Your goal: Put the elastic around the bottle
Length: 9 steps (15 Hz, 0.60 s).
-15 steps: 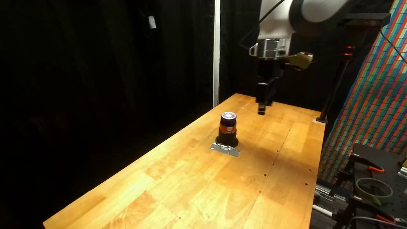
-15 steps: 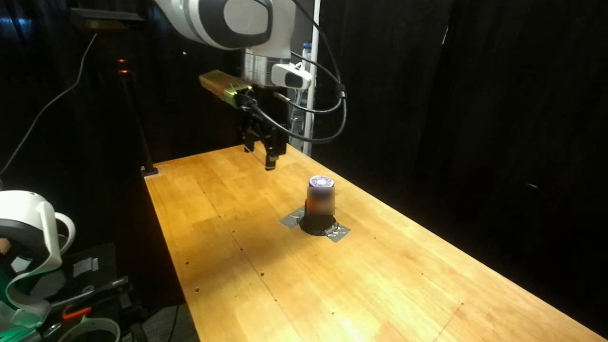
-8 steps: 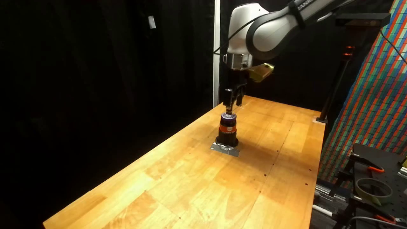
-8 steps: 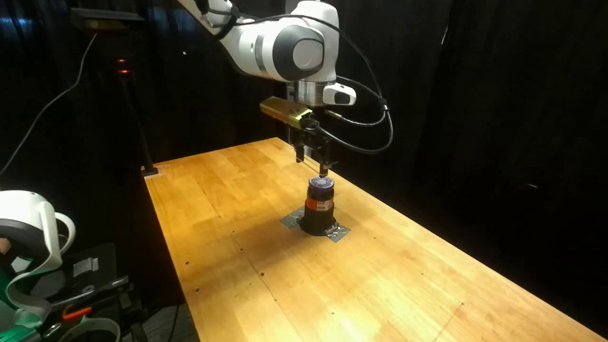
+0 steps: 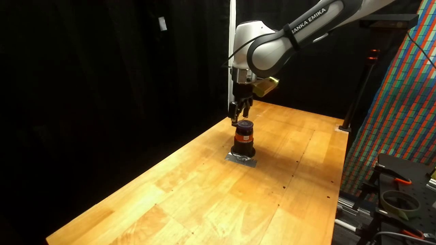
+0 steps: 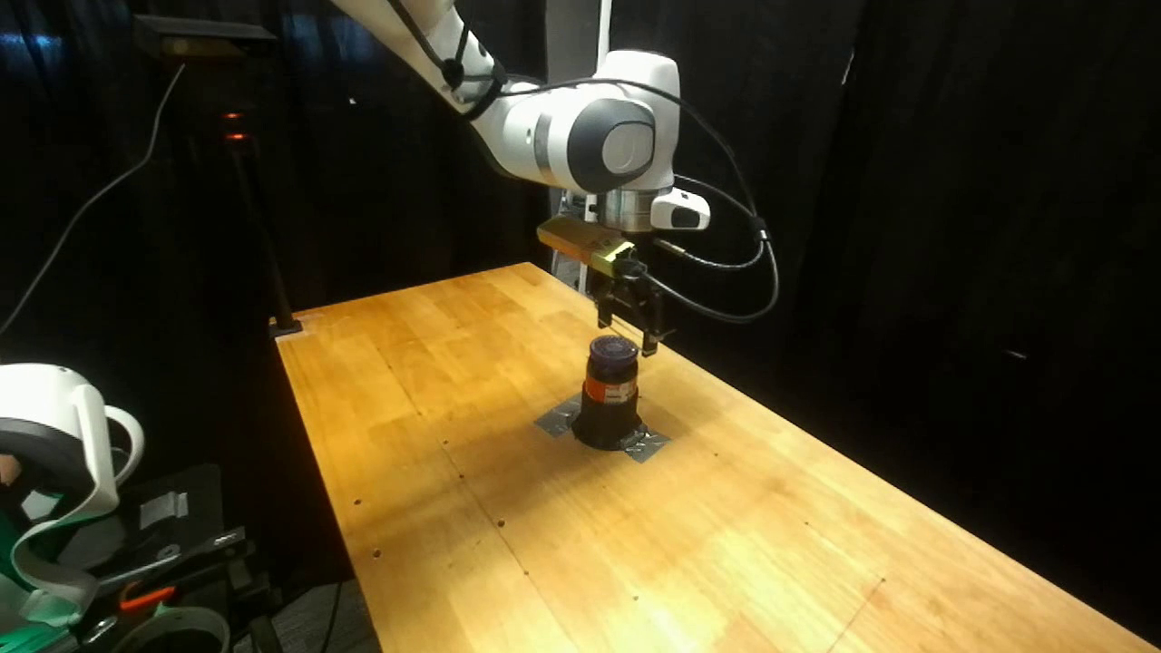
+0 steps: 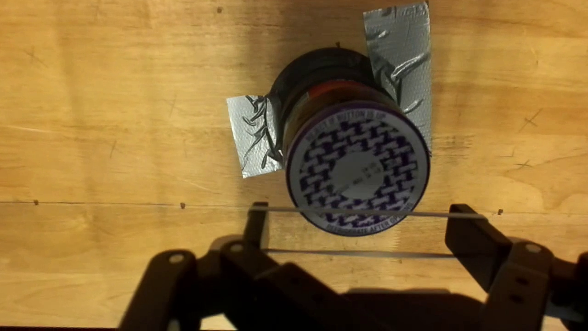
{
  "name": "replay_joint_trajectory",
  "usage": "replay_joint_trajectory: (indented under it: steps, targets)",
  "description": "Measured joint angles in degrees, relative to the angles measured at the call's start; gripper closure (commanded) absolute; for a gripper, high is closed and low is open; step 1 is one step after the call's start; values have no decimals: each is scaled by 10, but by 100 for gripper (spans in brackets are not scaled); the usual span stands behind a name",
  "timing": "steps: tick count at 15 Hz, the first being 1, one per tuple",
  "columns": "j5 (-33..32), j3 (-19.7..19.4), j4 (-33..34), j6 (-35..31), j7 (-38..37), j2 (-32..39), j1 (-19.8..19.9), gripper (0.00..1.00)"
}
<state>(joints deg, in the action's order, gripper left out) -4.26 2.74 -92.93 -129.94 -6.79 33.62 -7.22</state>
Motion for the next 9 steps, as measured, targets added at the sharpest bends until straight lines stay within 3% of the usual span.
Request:
replay_joint_trajectory:
  steps: [9]
  targets:
    - [0,-8,20,1,1,29,0,0]
